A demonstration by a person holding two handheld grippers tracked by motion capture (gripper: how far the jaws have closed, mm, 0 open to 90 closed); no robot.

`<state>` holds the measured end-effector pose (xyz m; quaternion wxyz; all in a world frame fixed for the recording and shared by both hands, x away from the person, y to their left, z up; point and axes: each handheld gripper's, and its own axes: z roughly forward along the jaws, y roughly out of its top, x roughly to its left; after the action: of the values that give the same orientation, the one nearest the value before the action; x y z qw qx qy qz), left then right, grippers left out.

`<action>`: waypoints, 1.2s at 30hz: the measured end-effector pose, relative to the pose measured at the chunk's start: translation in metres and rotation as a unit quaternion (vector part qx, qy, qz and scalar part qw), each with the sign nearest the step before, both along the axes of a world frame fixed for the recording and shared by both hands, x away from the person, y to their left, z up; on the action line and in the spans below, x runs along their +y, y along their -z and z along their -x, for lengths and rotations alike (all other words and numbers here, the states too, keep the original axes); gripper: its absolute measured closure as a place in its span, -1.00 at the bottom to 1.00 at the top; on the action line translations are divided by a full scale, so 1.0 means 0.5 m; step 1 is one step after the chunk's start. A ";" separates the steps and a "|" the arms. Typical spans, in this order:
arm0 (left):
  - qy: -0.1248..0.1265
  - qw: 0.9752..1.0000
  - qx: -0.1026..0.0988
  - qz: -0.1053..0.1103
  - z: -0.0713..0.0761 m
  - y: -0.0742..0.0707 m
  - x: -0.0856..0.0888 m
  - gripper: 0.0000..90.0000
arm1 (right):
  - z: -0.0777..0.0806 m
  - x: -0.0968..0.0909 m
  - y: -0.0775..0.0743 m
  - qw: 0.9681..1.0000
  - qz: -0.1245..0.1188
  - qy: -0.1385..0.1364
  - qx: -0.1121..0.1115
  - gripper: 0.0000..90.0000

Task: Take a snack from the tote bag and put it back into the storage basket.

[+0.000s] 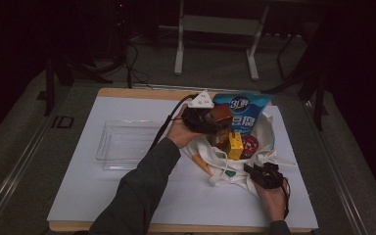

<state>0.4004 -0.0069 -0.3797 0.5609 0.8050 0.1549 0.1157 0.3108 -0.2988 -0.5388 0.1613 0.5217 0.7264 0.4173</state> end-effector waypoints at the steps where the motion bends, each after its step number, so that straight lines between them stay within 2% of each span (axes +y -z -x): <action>1: -0.002 1.000 -0.003 0.000 0.002 -0.004 0.002 -0.04 | 0.000 0.000 0.000 1.000 0.000 0.000 0.000 0.62; 8: -0.003 1.000 -0.012 0.011 0.011 -0.030 0.015 -0.04 | 0.000 0.000 0.000 1.000 0.000 0.000 0.000 0.62; 18: -0.009 0.999 -0.019 0.036 0.021 -0.058 0.046 -0.04 | 0.000 0.000 0.000 1.000 -0.002 0.000 0.000 0.61; 27: -0.014 0.999 -0.025 0.031 0.028 -0.081 0.077 -0.04 | 0.000 0.000 0.000 1.000 -0.002 0.001 0.000 0.61; 36: -0.018 0.998 -0.029 0.043 0.034 -0.099 0.110 -0.04 | 0.000 0.000 0.000 1.000 -0.002 0.001 0.000 0.61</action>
<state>0.3832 0.0483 -0.3303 0.5973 0.7732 0.1583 0.1425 0.3107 -0.2989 -0.5389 0.1605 0.5227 0.7253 0.4184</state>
